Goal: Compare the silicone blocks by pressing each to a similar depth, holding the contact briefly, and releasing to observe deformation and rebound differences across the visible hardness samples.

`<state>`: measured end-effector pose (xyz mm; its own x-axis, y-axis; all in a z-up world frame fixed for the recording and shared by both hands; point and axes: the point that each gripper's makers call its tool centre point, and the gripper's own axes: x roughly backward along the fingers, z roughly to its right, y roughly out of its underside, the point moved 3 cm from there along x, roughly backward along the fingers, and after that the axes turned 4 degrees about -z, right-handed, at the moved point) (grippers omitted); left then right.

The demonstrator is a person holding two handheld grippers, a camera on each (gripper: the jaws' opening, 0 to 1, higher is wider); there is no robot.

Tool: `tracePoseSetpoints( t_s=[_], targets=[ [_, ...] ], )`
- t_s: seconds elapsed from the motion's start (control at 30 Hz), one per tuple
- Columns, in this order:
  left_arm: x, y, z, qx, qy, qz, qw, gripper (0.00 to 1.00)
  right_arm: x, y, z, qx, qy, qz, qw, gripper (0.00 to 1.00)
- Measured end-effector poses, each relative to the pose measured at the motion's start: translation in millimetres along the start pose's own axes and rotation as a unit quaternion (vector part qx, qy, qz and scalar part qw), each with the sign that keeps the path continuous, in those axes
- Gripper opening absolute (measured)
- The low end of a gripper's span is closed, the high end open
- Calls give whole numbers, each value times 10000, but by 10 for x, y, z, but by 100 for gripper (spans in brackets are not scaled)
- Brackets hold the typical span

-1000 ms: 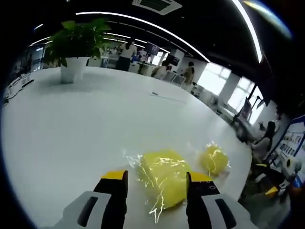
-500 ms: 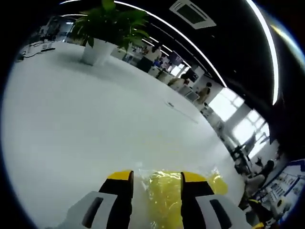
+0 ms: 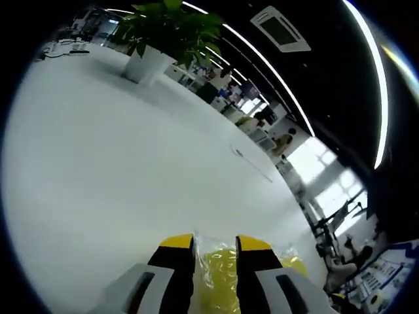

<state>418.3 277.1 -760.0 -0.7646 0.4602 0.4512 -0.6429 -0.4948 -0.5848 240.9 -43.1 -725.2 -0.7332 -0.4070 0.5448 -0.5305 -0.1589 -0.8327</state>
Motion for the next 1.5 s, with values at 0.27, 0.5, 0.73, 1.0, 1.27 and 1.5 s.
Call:
tracePoseSetpoints(
  t_s=[0.27,0.5,0.73,1.0,1.27,1.5],
  targets=[
    [1,79,41,21,-133,20,9999,2,-8,14,5,0,1,-54,10000,91],
    [15,98,221,-72,126,-36,9999,0,-14,21,1,7,-14,-87,10000,91],
    [168,23,541,-456,654,-211,9966,0,-17,8,-15,19,-61,-49,10000,90],
    [385,-76,837,-886,929,-102,9917,0,-7,-27,-20,10,-85,67,9999,90],
    [679,-150,1072,-1316,1184,-15,9842,0,3,-46,-24,19,-102,153,9998,90],
    [1000,-293,1274,-1176,1360,119,9836,0,3,-28,-41,57,-123,99,9999,91]
  ],
)
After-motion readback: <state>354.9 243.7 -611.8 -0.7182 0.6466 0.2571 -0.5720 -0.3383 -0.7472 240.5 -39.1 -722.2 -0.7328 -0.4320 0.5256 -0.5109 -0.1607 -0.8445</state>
